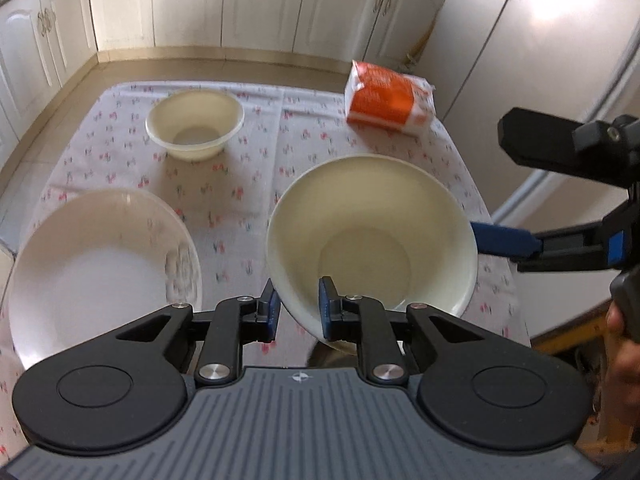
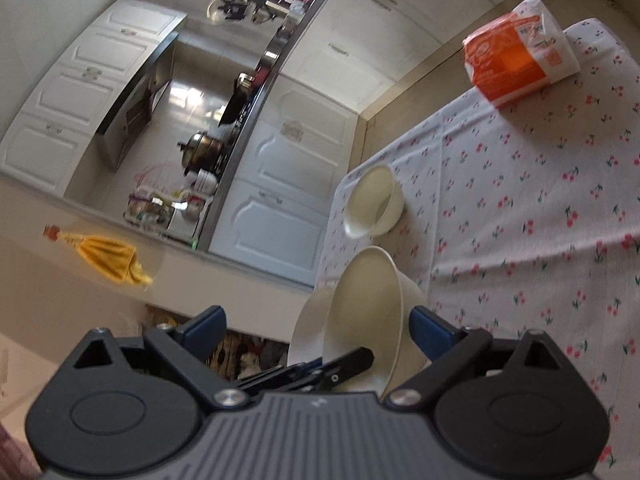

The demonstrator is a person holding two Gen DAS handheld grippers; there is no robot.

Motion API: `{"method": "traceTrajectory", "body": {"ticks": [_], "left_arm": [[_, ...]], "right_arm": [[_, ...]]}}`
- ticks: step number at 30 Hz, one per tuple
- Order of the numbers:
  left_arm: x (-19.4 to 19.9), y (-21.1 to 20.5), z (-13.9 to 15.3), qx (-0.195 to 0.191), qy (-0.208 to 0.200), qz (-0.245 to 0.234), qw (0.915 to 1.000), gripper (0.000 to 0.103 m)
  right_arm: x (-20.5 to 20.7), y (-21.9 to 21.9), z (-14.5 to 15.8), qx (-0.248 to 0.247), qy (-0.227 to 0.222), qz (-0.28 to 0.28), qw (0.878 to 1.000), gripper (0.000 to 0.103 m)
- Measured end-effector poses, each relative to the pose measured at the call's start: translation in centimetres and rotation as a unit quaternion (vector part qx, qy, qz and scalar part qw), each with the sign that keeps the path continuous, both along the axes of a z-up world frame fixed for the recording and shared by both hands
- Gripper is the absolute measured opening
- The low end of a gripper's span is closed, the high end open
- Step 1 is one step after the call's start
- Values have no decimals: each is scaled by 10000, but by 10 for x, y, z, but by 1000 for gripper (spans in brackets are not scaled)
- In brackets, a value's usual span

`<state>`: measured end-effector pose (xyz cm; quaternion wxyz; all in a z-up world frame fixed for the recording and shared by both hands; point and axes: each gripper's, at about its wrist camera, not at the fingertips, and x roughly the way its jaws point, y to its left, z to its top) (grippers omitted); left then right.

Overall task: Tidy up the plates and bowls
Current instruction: 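Carry the cream bowl to the steel bowl, lower it in, open left gripper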

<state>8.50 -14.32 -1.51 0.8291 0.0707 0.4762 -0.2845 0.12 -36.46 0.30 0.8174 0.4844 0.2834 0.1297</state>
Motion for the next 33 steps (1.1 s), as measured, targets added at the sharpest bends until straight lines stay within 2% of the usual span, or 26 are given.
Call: {"method": "traceTrajectory", "body": {"ticks": [13,33], "left_arm": [[-32,6,-22,250,430,-196,9986,19],[-35,7,-33,434,583,-5,9974,19]], "right_arm": [[-35,10,-32,224,646,169,9975,99],[-37,14,-46,168,821,196,9963,98]]}}
